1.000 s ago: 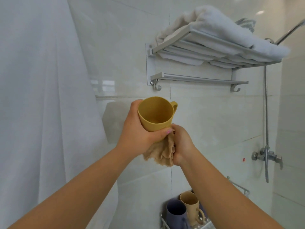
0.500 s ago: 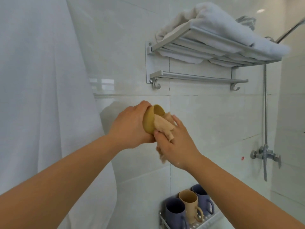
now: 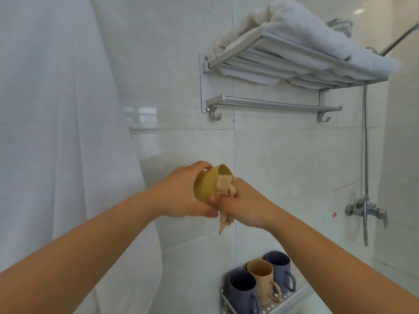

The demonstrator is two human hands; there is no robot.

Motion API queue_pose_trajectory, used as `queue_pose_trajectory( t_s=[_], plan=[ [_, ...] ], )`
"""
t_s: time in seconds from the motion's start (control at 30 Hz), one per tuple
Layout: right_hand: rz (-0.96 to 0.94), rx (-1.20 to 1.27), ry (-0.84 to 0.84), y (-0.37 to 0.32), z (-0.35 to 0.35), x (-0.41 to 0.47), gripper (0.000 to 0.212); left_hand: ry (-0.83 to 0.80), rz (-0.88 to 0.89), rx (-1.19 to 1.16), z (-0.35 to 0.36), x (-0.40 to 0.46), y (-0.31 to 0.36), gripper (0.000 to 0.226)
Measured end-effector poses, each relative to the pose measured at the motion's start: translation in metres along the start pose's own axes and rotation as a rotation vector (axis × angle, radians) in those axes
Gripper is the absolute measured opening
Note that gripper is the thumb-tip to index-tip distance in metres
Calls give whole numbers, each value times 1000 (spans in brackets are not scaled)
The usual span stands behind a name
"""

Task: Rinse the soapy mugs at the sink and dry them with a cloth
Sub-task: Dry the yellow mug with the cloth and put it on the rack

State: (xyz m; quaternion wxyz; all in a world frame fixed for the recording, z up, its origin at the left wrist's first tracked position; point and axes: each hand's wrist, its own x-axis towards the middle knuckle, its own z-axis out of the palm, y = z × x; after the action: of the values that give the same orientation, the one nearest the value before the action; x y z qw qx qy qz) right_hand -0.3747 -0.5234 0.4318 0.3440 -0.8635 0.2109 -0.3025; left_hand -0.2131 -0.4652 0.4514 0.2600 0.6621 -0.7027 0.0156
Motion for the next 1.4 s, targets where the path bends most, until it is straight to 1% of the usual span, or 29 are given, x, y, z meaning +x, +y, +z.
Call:
queue_pose_trajectory(
  t_s=[0.07,0.13,0.2,0.23,0.3,0.37,0.4,0.43,0.47,0.57,0.63,0.67,0.7,0.77,0.83,0.87,0.93,1.0,1.03,1.07,1.1,1.17,1.2,1.27,1.33,1.37,1.4],
  plan=[
    [-41,-51,-103,0,-3,-3,13,-111,-73,-51,-9,1,-4,87],
    [-79,-44,-143,-2,-5,-4,14,-121,-71,-35,-9,-1,-3,78],
    [-68,45,-125,-5,-4,-3,13,-55,-71,-14,-4,-4,1,71],
    [-41,140,-116,-6,-2,-3,11,-9,-73,12,-1,-5,2,71],
    [16,327,-67,-3,4,0,14,119,-57,118,9,-5,2,76],
    [61,411,16,3,7,7,19,256,-3,255,20,-5,0,78],
    [94,443,42,4,8,9,21,285,26,295,25,-5,-2,78],
    [109,466,51,5,8,10,21,273,44,292,27,-4,-3,79],
    [108,442,45,6,7,10,20,219,37,228,26,-3,-5,82],
    [23,176,-18,7,0,5,20,-33,-86,-139,5,-3,-8,90],
    [-36,76,-82,6,-6,3,23,-173,-135,-258,-6,-4,-11,87],
    [-46,77,-97,8,-8,3,25,-182,-134,-278,-7,-5,-12,87],
    [-49,127,-100,10,-10,4,25,-150,-130,-287,-5,-6,-10,86],
    [-13,305,-96,12,-9,5,22,-31,-121,-240,4,-8,-4,82],
    [41,433,-72,16,-5,10,24,91,-89,-83,15,-8,-1,78],
    [67,466,-43,18,-4,12,25,135,-78,-7,20,-9,0,81],
    [99,481,-4,21,-2,17,28,180,-86,82,29,-11,0,91],
    [94,428,0,23,-2,19,32,174,-90,103,34,-12,-4,96],
    [83,375,0,24,-3,19,38,155,-87,90,35,-12,-6,100],
    [71,320,-2,22,-6,17,39,133,-76,53,34,-13,-9,104],
    [59,259,-3,21,-8,16,35,123,-49,-13,32,-15,-11,106],
    [43,173,-7,18,-14,17,28,187,34,-134,27,-19,-14,97],
    [27,145,-6,15,-16,18,30,245,66,-130,26,-21,-15,91],
    [-12,100,-10,10,-19,21,30,413,130,60,29,-24,-16,80],
    [-31,64,27,5,-21,20,20,636,226,275,35,-25,-20,61],
    [-36,48,52,5,-25,20,23,726,250,285,37,-24,-23,51],
    [-33,33,69,6,-28,19,30,763,232,214,34,-25,-22,44]
  ],
)
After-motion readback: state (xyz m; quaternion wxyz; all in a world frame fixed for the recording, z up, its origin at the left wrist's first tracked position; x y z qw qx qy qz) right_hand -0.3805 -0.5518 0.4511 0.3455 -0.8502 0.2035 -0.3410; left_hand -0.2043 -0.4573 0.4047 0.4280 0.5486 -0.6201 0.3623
